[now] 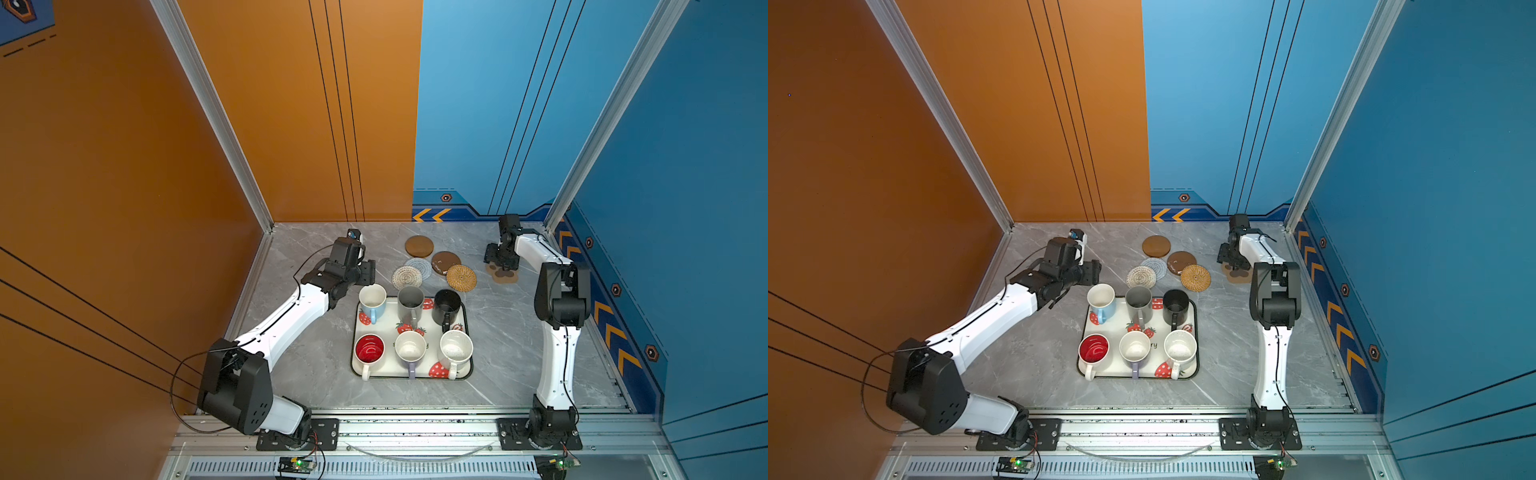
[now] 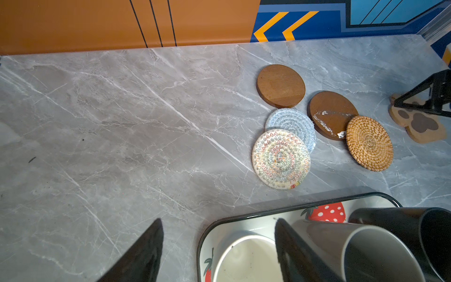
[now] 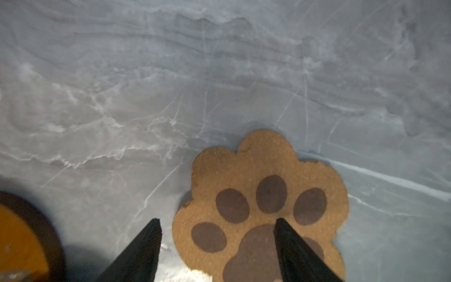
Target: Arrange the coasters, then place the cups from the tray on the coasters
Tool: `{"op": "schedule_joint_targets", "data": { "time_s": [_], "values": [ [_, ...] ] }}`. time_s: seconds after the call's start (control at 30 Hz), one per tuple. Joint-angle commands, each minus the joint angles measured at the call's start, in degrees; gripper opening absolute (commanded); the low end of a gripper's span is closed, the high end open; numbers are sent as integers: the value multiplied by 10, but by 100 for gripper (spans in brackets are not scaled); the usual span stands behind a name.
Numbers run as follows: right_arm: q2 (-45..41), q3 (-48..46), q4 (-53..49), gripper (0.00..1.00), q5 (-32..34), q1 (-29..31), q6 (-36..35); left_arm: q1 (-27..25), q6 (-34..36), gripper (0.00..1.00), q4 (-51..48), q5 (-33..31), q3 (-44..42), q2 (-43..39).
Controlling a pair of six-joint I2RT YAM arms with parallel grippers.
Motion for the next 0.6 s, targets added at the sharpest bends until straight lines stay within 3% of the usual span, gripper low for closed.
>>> {"op": "schedule_joint_targets", "data": {
  "time_s": [0.0,0.23,0.27,0.57],
  "values": [
    [-64,-7,21,74,-27,18,14,-6,-6,73,13,-14,-10,-18],
    [-123,-82,25,77,-40,77,-1,-5,-3,74,18,-12,-18,-32],
    [-126,-91,26,82,-34,87,-5,-6,-3,74,19,-13,-19,-33],
    [-124,-135,36,86,75,171,-45,-7,-9,74,25,-2,-23,-44]
  ]
}}
